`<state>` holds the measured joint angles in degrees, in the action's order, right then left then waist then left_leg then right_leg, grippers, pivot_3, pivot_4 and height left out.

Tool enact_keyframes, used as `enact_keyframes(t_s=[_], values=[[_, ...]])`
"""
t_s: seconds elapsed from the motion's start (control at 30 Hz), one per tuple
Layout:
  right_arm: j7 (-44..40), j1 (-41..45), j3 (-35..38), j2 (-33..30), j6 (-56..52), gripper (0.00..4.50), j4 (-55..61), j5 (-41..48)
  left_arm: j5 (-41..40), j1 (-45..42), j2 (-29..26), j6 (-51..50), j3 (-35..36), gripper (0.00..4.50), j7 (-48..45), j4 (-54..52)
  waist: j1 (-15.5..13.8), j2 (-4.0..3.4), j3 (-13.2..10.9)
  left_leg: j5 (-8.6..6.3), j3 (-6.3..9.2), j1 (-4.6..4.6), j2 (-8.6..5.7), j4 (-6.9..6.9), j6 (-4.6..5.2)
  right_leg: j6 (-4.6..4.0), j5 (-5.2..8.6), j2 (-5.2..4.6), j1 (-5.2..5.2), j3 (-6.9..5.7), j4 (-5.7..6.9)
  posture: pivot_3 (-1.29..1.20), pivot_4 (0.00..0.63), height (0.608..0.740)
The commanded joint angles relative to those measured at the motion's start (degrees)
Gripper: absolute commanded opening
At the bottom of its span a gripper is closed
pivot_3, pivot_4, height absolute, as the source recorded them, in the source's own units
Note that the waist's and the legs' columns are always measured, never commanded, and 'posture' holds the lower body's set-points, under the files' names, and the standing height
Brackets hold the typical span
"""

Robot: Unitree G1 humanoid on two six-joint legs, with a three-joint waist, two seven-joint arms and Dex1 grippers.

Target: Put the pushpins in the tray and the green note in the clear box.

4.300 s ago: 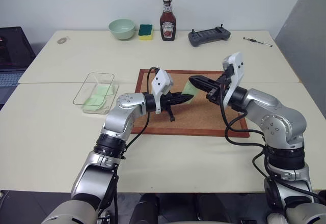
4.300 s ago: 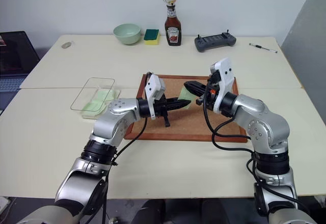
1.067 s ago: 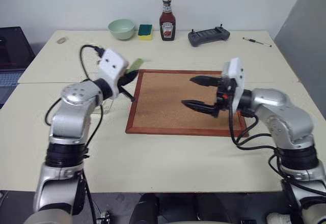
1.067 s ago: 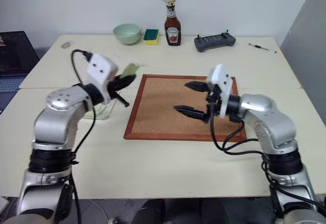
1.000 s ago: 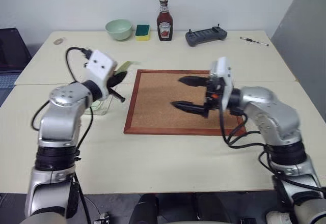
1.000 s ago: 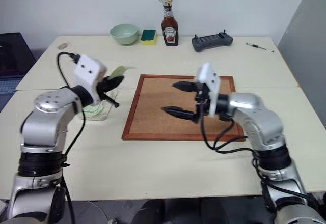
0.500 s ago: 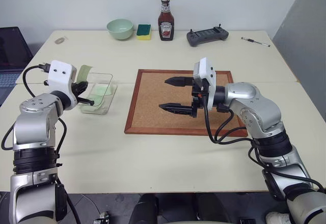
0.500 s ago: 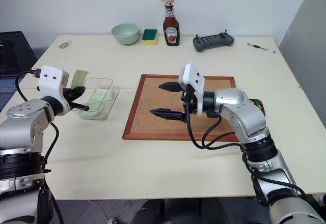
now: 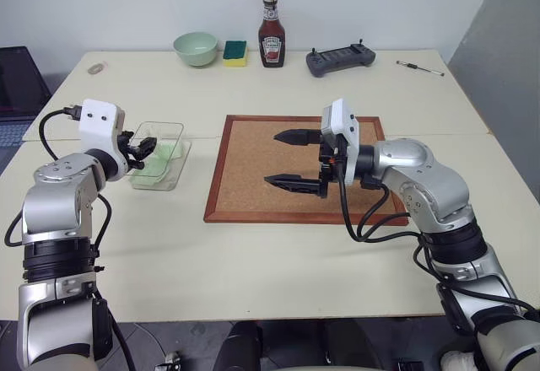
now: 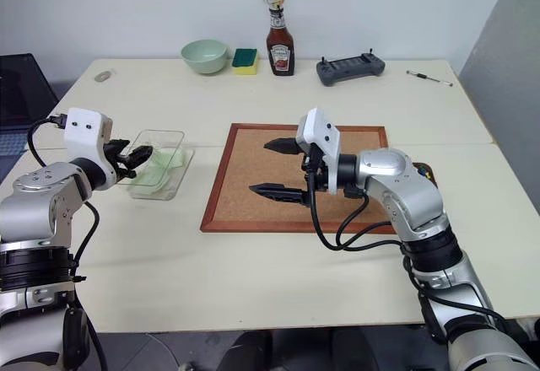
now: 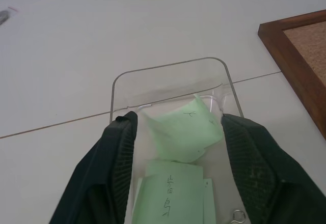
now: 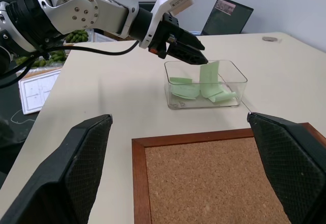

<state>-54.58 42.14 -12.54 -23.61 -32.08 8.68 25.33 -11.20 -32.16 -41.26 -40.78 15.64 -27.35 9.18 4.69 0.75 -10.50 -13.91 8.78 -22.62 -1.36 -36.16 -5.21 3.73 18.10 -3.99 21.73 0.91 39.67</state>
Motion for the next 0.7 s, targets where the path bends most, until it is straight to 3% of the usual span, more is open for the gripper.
enact_keyframes(t_s=[0.03, 0.33, 0.47, 0.7], values=[[0.59, -0.42, 2.26, -1.02, -0.03, 4.5, 2.69, 0.5, -1.38, 0.48, -1.14, 2.97, 2.59, 3.65, -0.11, -8.11, 0.0, 0.0, 0.0, 0.0, 0.0, 0.0, 0.01, 0.0, 0.0, 0.0, 0.0, 0.0, 0.01, 0.0, 0.01, 0.0, 0.15, 0.74], [12.4, -13.0, 7.97, -0.53, 6.41, 4.5, 5.66, -5.11, -5.53, 9.39, 2.35, 3.88, 1.24, 3.65, -0.82, -27.19, -0.17, 0.03, 0.02, 0.0, -0.06, -0.06, -0.01, 0.01, 0.0, 0.0, 0.0, -0.04, 0.01, 0.06, -0.02, 0.0, 0.15, 0.74], [19.28, -21.05, 10.92, 0.3, 12.33, 4.5, 6.57, -9.89, -4.43, 16.97, 7.2, 6.3, -0.99, 3.65, 2.17, -34.13, -0.38, 0.03, 0.02, -0.01, -0.15, -0.05, 0.02, 0.02, 0.01, 0.0, 0.0, -0.04, 0.04, 0.11, -0.01, 0.0, 0.15, 0.74], [24.29, -27.92, 12.33, 2.65, 16.78, 4.5, 6.52, -11.95, -3.85, 23.88, 12.1, 12.55, -2.62, 3.65, 2.61, -36.11, -0.58, 0.04, 0.01, -0.09, -0.3, 0.07, 0.06, -0.01, 0.19, 0.0, 0.0, -0.01, 0.02, 0.26, 0.09, 0.0, 0.15, 0.74]])
